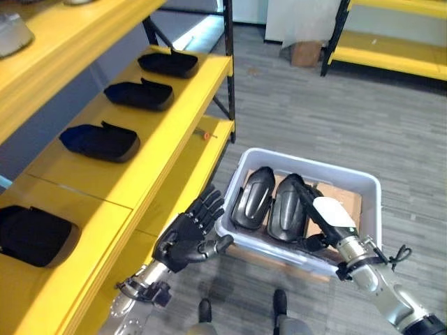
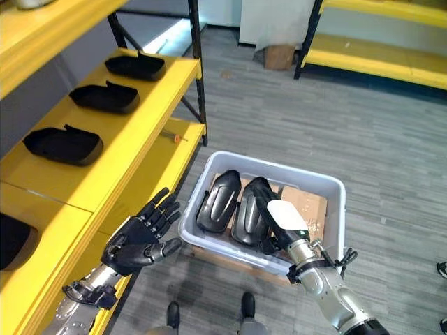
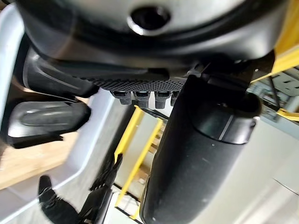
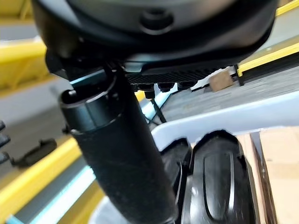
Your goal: Move parts from the plastic box to the shelf.
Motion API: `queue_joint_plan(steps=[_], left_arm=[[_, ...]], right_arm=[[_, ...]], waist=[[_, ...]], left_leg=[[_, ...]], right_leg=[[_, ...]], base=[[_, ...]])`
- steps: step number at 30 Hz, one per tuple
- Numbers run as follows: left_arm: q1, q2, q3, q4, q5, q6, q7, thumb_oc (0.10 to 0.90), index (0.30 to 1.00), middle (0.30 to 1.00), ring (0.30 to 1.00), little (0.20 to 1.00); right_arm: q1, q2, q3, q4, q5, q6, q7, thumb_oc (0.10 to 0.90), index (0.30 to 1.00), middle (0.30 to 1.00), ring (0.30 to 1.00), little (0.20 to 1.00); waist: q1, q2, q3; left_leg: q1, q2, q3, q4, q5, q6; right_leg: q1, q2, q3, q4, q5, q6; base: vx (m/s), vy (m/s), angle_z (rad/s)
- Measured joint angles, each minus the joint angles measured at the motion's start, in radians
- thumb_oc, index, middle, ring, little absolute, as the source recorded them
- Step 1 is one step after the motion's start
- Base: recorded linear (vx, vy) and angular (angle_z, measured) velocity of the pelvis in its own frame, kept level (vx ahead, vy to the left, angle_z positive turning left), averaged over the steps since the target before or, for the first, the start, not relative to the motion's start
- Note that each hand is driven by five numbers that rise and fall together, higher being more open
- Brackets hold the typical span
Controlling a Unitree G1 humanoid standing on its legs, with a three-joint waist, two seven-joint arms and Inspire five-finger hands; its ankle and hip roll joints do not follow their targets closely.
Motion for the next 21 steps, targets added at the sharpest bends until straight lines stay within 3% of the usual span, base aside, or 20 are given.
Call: queue_joint_plan(steps=[6, 10, 14, 21], left_arm=[[-0.081, 0.001, -0.034, 0.007, -0.034, -0.001, 0.001, 0.900, 1.000, 1.000, 1.000, 1.000], [-0.126, 0.005, -0.035, 0.008, -0.035, -0.008, 0.001, 0.900, 1.000, 1.000, 1.000, 1.000], [-0.195, 0.014, -0.037, 0.008, -0.036, -0.006, 0.007, 0.900, 1.000, 1.000, 1.000, 1.000], [-0.211, 0.018, -0.039, 0.011, -0.036, 0.011, 0.026, 0.900, 1.000, 1.000, 1.000, 1.000]], right_arm=[[-0.120, -0.006, 0.014, 0.075, -0.098, 0.026, -0.028, 0.900, 1.000, 1.000, 1.000, 1.000], [-0.133, -0.035, 0.032, 0.087, -0.114, 0.038, -0.034, 0.900, 1.000, 1.000, 1.000, 1.000], [-0.189, -0.037, 0.034, 0.162, -0.117, 0.060, -0.072, 0.900, 1.000, 1.000, 1.000, 1.000], [-0.244, -0.036, 0.042, 0.164, -0.103, 0.078, -0.082, 0.900, 1.000, 1.000, 1.000, 1.000]], waist=[[0.021, 0.006, 0.110], [0.024, 0.014, 0.138], [0.025, 0.018, 0.201], [0.024, 0.026, 0.218]], left_leg=[[-0.060, -0.003, -0.004, 0.000, 0.023, -0.002], [-0.086, -0.003, -0.015, 0.000, 0.024, -0.003], [-0.110, -0.003, -0.024, 0.001, 0.037, -0.012], [-0.110, -0.004, -0.021, 0.001, 0.036, -0.011]], right_leg=[[-0.060, -0.001, -0.001, 0.001, 0.030, -0.011], [-0.079, -0.001, -0.010, 0.001, 0.031, -0.011], [-0.095, -0.001, -0.016, 0.001, 0.034, -0.013], [-0.098, -0.001, -0.017, 0.001, 0.034, -0.013]], base=[[-0.09, -0.002, 0.01], [-0.07, -0.034, 0.08], [-0.03, -0.022, 0.06], [0.00, 0.000, 0.00]])
